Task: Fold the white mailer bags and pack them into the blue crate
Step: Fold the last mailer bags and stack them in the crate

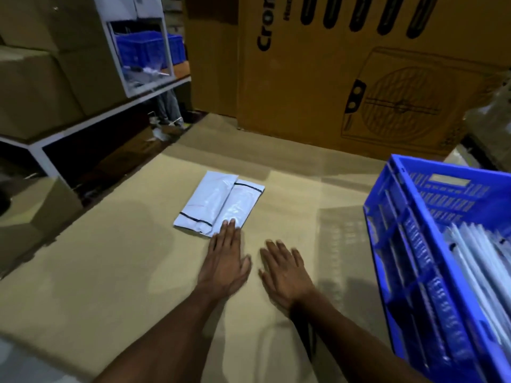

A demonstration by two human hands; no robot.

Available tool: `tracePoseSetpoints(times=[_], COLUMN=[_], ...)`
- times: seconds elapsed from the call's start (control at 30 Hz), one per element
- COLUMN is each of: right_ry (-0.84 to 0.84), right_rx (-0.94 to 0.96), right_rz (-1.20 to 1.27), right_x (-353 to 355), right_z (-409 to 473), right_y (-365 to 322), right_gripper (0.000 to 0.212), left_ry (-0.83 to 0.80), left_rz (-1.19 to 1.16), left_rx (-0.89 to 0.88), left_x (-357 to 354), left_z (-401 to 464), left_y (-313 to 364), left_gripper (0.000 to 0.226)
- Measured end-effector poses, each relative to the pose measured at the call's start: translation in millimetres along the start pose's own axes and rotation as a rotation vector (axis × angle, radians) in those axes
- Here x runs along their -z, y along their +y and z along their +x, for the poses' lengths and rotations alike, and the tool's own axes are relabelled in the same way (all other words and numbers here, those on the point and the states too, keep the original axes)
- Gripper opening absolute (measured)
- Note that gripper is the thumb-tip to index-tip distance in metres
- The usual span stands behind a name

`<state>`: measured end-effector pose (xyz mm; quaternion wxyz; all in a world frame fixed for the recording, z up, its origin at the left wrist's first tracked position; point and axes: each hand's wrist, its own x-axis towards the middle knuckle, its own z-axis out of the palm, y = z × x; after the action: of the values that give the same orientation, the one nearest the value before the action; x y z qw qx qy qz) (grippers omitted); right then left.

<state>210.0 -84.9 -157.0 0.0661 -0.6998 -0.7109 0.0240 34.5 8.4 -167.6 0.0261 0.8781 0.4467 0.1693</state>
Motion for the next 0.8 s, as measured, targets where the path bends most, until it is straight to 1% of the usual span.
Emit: tracePoseSetpoints(times=[0.07, 0.13, 0.27, 0.33, 0.37, 0.43, 0.53, 0.7, 0.73, 0.8], right_ry=[0.072, 0.135, 0.163, 0.179, 0.194, 0.252, 0.379, 0.577, 0.601, 0.584], right_rx=[0.000, 0.028, 0.019, 0.000, -0.012, -0.060, -0.129, -0.017, -0.002, 0.032], right_rz=[0.022, 0.034, 0.037, 0.037, 0.044, 0.071, 0.117, 0.083, 0.076, 0.052], right_x=[-6, -7, -10, -12, -13, -14, -18, -18, -14, -7], right_z=[-2, -4, 0, 2, 2, 3, 6, -5, -10, -25], right_y=[1, 2, 4, 4, 4, 5, 9, 10, 7, 0], right_gripper=[0.053, 0.052, 0.053, 0.054, 0.055, 0.055, 0.054, 0.052, 0.051, 0.051], left_ry=[-0.016, -0.020, -0.015, -0.028, -0.033, -0.037, -0.021, -0.067, -0.063, -0.073], left_rz=[-0.022, -0.024, -0.020, 0.010, 0.047, 0.124, 0.160, 0.100, 0.089, 0.057], left_rx=[-0.050, -0.056, 0.109, 0.195, 0.206, 0.168, 0.090, -0.054, -0.084, -0.154], left_x=[-7, -10, -14, -17, -18, -18, -17, -7, -3, 2], left_z=[14, 28, 47, 51, 50, 44, 26, -9, -17, -34], left_y=[-5, -9, -13, -15, -16, -17, -16, -9, -8, -6], left_gripper=[0.078, 0.080, 0.083, 0.078, 0.074, 0.066, 0.063, 0.063, 0.063, 0.063])
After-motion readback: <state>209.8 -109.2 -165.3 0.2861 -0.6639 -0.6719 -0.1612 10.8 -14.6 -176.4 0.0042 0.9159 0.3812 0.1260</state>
